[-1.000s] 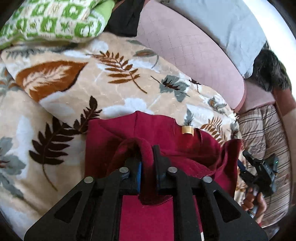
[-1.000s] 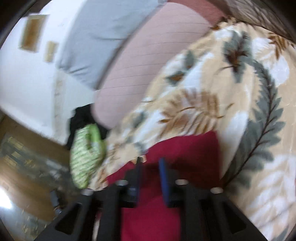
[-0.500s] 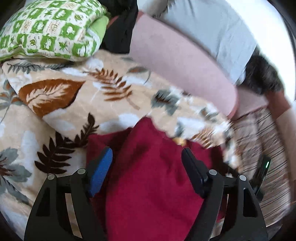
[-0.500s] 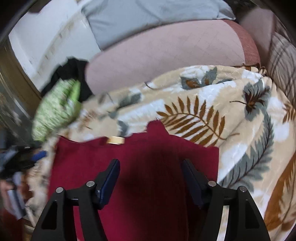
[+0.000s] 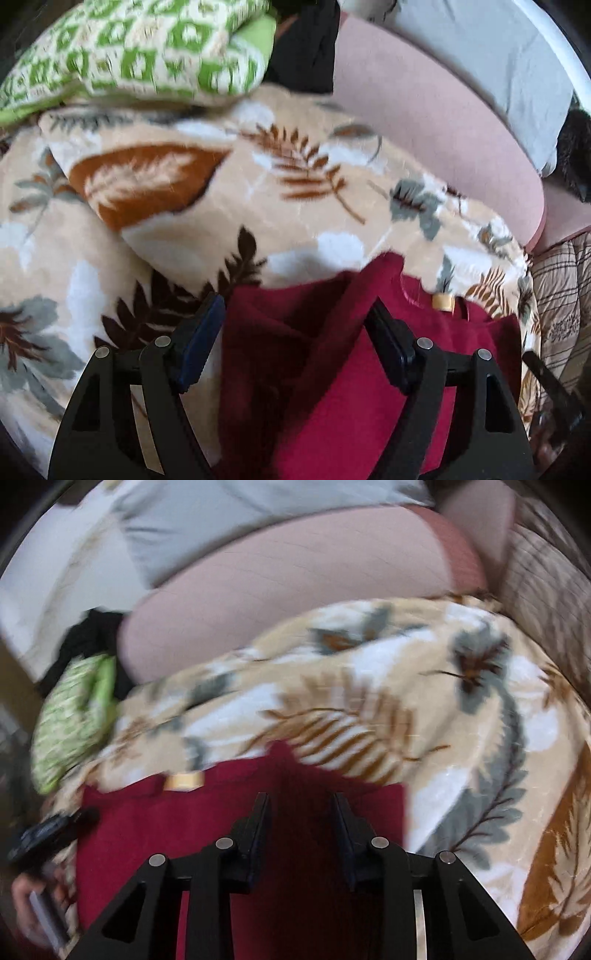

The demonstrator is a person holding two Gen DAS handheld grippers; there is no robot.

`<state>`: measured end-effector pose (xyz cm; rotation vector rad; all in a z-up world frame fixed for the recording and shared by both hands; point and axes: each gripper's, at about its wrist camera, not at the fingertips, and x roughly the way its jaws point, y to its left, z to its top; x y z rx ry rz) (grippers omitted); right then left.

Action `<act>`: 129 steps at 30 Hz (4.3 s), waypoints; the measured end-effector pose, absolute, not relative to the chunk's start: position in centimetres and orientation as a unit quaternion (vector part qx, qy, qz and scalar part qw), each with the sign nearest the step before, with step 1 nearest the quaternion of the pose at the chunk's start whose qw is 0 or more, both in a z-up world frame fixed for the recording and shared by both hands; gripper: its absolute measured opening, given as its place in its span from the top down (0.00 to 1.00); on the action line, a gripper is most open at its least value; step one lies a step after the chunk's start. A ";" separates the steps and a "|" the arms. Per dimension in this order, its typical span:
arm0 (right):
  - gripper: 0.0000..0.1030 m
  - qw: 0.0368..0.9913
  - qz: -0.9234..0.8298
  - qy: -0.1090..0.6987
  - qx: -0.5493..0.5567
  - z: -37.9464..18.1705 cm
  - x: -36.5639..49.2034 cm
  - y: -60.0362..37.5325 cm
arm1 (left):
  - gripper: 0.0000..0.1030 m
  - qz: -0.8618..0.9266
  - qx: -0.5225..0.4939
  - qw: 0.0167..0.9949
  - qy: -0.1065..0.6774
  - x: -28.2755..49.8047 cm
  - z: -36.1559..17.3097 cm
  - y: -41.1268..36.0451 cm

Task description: Fold small clothes

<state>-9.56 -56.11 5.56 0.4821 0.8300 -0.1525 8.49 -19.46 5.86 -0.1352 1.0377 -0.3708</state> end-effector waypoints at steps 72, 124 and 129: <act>0.52 0.858 0.117 0.461 0.194 3.4 5.5 -34.0 | 0.24 -0.233 -0.017 0.825 0.515 -1.3 3.9 -14.8; 0.43 0.811 0.116 0.545 0.177 3.4 8.6 -31.7 | 0.24 -0.236 -0.030 0.804 0.545 -1.0 2.3 -14.1; 0.40 0.812 0.111 0.545 0.176 3.8 7.6 -31.7 | 0.24 -0.236 -0.052 0.802 0.546 -0.5 3.2 -12.5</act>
